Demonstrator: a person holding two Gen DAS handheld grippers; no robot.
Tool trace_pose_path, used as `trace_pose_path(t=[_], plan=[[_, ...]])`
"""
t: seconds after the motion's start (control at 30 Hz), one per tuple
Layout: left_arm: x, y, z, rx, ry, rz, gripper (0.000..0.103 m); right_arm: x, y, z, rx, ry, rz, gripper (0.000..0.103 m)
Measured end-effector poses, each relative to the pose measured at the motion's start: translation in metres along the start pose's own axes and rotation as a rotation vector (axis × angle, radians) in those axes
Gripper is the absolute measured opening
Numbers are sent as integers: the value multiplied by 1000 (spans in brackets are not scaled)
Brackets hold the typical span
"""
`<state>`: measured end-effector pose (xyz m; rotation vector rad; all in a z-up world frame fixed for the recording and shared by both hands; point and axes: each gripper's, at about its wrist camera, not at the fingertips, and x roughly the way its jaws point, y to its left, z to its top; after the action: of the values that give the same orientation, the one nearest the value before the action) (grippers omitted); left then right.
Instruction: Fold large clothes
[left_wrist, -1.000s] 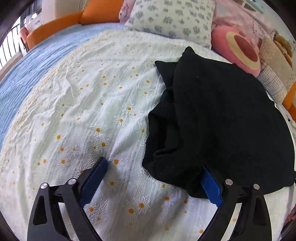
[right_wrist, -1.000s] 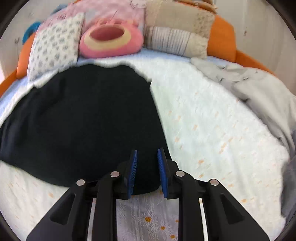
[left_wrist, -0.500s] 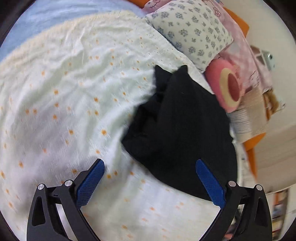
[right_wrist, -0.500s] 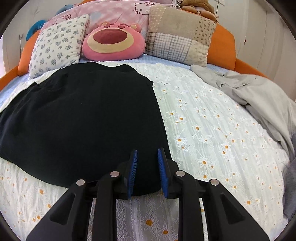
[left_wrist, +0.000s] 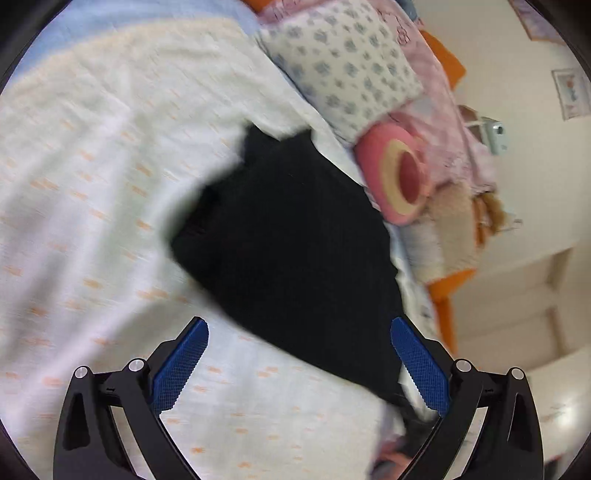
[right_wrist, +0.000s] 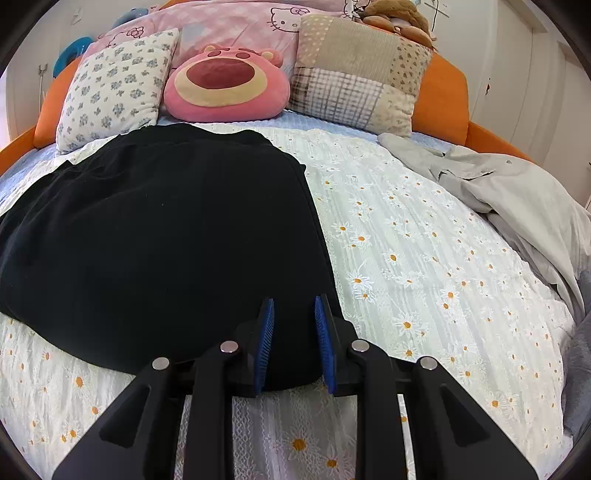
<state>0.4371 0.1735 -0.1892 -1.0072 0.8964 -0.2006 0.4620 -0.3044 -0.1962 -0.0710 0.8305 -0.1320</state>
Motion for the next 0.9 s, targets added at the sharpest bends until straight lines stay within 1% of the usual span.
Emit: trace_pose_path(t=[0.03, 0.13, 0.23, 0.33, 0.4, 0.53, 0.67, 0.8, 0.9], plan=[[12, 0, 2, -4, 8, -7, 100, 0, 0, 0, 2, 0, 1, 24], [34, 5, 7, -12, 13, 15, 100, -1, 1, 0, 4, -1, 1, 24], [45, 12, 11, -47, 22, 47, 100, -1, 1, 0, 5, -2, 3, 24], [49, 21, 11, -70, 24, 87, 100, -1, 0, 0, 15, -3, 12, 24], [48, 28, 10, -82, 24, 99, 100, -1, 0, -1, 16, -4, 13, 24], [49, 34, 14, -87, 11, 79, 100, -1, 0, -1, 16, -5, 11, 24], [53, 26, 24, -71, -8, 55, 100, -1, 0, -2, 15, -6, 11, 24], [53, 22, 27, -57, -27, 54, 100, -1, 1, -1, 14, -7, 10, 24], [60, 18, 20, 19, -25, 91, 100, -1, 1, -2, 13, -7, 8, 24]])
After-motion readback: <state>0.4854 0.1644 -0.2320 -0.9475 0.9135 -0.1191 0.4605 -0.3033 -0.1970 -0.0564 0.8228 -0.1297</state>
